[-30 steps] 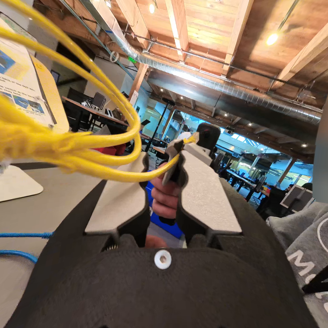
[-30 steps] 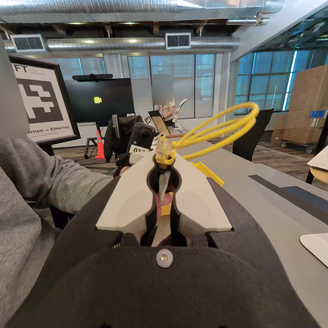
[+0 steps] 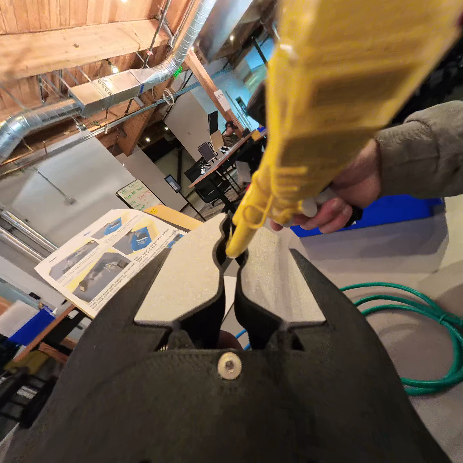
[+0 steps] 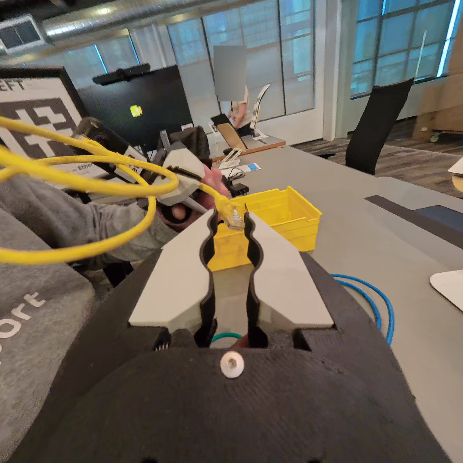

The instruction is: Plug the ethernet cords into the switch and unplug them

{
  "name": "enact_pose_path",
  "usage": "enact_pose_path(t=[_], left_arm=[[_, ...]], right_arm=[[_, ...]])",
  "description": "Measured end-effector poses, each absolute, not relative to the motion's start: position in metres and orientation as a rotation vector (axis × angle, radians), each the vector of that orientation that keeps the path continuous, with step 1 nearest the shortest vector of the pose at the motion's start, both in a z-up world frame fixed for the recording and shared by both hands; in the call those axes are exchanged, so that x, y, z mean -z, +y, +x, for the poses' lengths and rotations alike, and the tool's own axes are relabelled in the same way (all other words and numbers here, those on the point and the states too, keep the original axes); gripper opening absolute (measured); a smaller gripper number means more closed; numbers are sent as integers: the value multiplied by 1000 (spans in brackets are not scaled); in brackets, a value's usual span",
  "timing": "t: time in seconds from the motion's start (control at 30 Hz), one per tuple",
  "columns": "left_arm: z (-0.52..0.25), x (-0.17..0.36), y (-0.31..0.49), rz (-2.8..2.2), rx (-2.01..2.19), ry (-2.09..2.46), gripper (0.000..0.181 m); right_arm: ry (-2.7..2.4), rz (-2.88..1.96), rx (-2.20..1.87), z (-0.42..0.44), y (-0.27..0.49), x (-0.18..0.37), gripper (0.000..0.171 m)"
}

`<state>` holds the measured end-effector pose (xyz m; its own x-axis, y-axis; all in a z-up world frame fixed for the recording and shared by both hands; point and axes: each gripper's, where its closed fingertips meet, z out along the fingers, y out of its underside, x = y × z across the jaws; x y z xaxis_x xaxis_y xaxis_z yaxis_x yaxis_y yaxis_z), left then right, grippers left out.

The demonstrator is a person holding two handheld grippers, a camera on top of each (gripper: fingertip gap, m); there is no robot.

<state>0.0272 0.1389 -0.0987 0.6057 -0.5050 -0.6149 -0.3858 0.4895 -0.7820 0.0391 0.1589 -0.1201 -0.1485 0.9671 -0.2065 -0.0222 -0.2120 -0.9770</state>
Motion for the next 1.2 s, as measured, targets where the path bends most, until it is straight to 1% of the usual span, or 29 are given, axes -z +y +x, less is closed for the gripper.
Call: enact_pose_path(t=[0.17,0.33,0.37,0.4,0.47,0.63,0.8,0.87,0.93,1.2], left_arm=[[23,97,142,-1108,91,946,1],[17,96,147,-1144,198,868,1],[16,98,149,-1165,230,848,4],[16,101,152,-1194,264,835,15],[17,105,155,-1221,312,814,19],[18,109,154,-1260,377,837,19],[32,121,142,-1286,446,968,33],[38,126,137,-1292,467,1015,34],[43,130,133,-1302,479,1054,34],[52,139,126,-1334,555,1094,21]], right_arm=[[-1229,-1250,-1464,39,155,125,13],[-1220,-1207,-1435,35,156,127,11],[-1226,-1187,-1425,34,154,127,10],[-1229,-1166,-1416,32,152,127,10],[-1245,-1152,-1396,28,149,128,9],[-1275,-1149,-1339,27,148,131,10],[-1336,-1149,-1349,28,142,134,10],[-1378,-1154,-1366,28,137,137,10],[-1416,-1155,-1370,29,132,141,9],[-1546,-1162,-1333,32,121,152,9]])
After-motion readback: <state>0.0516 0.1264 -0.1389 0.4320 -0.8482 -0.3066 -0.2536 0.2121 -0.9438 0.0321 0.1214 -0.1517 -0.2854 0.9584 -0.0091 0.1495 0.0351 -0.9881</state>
